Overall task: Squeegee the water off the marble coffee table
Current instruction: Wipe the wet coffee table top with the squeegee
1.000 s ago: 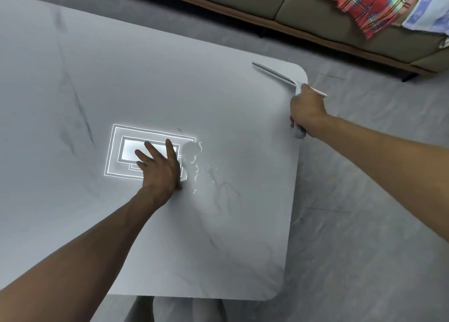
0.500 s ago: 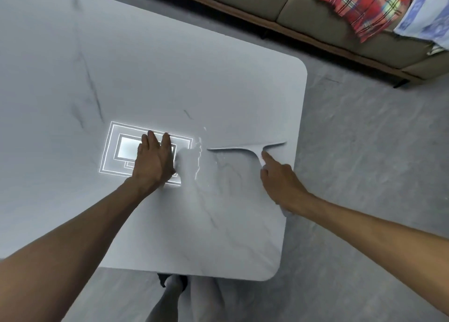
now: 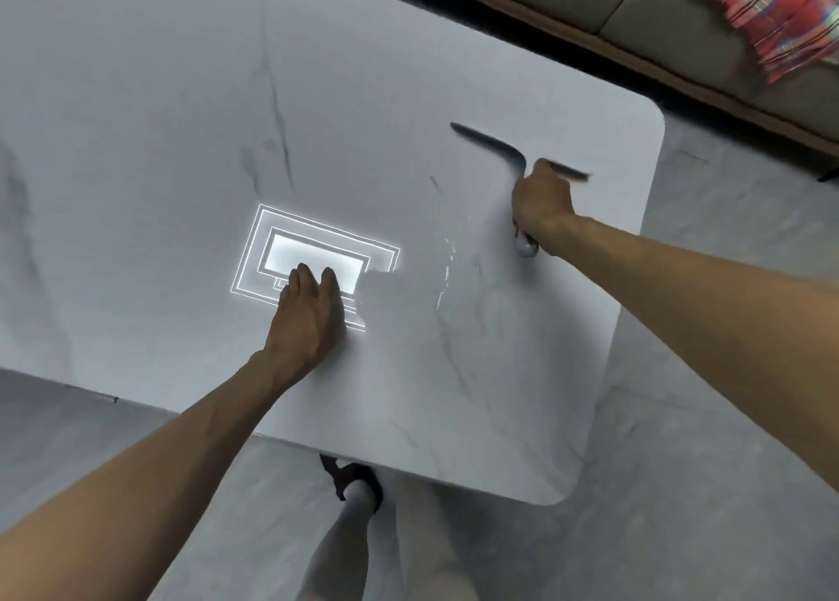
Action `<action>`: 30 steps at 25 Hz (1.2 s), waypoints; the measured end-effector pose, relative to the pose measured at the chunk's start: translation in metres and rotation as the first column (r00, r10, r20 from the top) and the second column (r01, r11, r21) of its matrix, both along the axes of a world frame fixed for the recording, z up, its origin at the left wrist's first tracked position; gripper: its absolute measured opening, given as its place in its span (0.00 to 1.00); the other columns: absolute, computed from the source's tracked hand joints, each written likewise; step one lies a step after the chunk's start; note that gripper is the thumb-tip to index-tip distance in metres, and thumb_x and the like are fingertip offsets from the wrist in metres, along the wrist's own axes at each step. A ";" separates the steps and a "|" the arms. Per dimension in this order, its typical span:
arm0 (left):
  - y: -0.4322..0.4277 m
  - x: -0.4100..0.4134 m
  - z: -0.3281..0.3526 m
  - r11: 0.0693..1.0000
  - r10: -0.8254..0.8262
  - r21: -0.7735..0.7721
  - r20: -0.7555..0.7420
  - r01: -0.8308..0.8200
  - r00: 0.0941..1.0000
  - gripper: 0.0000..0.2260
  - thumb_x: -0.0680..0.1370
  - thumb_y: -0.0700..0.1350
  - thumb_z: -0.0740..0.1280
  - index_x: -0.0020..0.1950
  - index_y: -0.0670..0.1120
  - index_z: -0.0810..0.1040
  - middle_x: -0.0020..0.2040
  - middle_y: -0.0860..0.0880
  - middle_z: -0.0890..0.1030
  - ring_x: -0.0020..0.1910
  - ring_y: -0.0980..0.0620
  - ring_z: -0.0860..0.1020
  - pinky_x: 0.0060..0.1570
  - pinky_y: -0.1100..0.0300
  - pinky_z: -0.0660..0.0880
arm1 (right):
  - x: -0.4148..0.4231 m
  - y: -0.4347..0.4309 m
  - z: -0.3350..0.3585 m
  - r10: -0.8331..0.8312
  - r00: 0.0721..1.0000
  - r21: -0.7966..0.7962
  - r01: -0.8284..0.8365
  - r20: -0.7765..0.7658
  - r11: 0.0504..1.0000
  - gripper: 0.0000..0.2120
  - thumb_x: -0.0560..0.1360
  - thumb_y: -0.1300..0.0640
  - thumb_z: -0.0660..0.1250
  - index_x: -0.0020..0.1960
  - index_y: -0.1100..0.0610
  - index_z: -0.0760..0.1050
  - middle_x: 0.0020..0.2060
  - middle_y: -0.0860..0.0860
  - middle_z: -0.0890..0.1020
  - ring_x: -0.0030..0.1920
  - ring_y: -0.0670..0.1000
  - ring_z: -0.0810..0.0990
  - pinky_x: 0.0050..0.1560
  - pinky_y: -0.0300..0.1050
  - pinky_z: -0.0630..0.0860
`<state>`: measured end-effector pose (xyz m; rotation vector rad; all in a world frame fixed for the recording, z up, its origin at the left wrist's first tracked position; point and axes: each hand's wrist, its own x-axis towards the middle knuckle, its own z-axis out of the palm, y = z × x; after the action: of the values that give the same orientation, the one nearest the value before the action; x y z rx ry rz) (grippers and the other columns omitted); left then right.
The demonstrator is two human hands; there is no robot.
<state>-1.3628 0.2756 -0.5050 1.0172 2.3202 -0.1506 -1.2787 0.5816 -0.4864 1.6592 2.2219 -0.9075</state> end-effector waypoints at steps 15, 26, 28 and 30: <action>-0.110 -0.003 0.002 0.823 0.491 0.159 0.283 -0.546 0.824 0.08 0.77 0.49 0.63 0.51 0.49 0.78 0.48 0.49 0.83 0.47 0.45 0.79 0.43 0.54 0.75 | 0.148 -0.134 0.053 0.681 0.719 0.026 -0.690 0.141 0.723 0.23 0.81 0.45 0.51 0.75 0.46 0.57 0.46 0.48 0.81 0.47 0.57 0.80 0.42 0.46 0.69; -0.234 -0.038 -0.018 0.494 0.852 0.149 0.115 -0.856 0.512 0.19 0.76 0.38 0.59 0.67 0.43 0.70 0.65 0.40 0.76 0.64 0.39 0.74 0.61 0.49 0.70 | -0.038 -0.333 -0.026 0.990 0.093 -0.041 -0.995 -0.106 0.089 0.19 0.83 0.49 0.53 0.73 0.44 0.62 0.56 0.51 0.80 0.54 0.58 0.78 0.51 0.50 0.74; -0.228 -0.032 -0.020 0.528 0.827 0.125 0.147 -0.840 0.542 0.24 0.75 0.36 0.59 0.71 0.43 0.66 0.69 0.41 0.73 0.67 0.39 0.71 0.64 0.50 0.69 | -0.039 -0.321 -0.028 0.988 0.141 -0.009 -0.990 -0.060 0.140 0.20 0.83 0.47 0.51 0.74 0.43 0.62 0.57 0.52 0.80 0.55 0.59 0.78 0.49 0.49 0.73; -0.211 -0.021 -0.023 0.598 0.768 0.150 0.174 -0.787 0.617 0.25 0.74 0.36 0.61 0.72 0.42 0.65 0.69 0.42 0.72 0.68 0.41 0.71 0.65 0.50 0.69 | -0.024 -0.289 -0.024 0.968 0.250 0.012 -0.968 -0.019 0.250 0.20 0.82 0.45 0.51 0.73 0.42 0.62 0.59 0.52 0.80 0.57 0.58 0.78 0.51 0.50 0.73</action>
<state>-1.3841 0.0647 -0.5276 -0.0111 2.5040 0.5045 -1.3023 0.2930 -0.5107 -0.0544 2.5473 -0.4931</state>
